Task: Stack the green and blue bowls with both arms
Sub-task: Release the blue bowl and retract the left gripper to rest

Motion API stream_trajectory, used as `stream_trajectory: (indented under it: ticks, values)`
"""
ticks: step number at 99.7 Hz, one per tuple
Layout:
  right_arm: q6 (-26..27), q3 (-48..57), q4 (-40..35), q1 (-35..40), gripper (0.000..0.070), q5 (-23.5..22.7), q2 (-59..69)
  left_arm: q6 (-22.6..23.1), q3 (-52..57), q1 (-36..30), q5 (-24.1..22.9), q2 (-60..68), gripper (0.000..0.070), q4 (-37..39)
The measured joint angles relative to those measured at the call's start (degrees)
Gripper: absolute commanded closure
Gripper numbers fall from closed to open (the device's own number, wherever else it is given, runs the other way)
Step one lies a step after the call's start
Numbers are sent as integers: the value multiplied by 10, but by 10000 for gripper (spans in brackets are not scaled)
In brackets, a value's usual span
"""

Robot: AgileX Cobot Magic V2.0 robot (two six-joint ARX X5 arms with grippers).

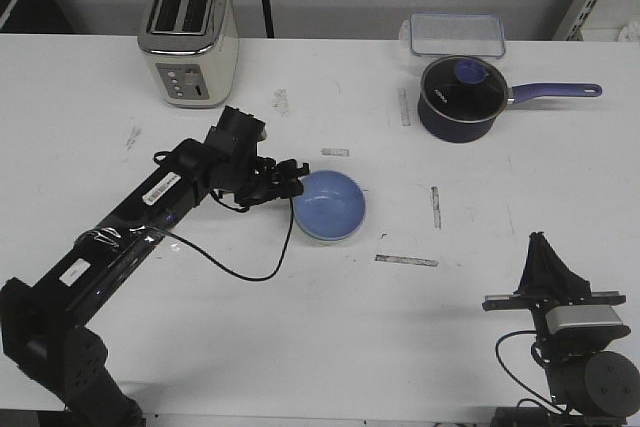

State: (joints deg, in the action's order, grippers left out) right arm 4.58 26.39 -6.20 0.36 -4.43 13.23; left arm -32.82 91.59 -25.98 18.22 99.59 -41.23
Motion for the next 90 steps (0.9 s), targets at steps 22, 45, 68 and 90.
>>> stream_trajectory:
  ticks: [22,45,68,90]
  values:
    - [0,0,0,0,694,0,0,29,-19,29,-12,-44,436,24]
    - [0,0,0,0,694,0,0,47,-153,62,-34,-135,700,140]
    - [0,0,0,0,694,0,0,82,-327,113,-49,-251,700,304]
    - [0,0,0,0,694,0,0,159,-451,152,-86,-354,700,398]
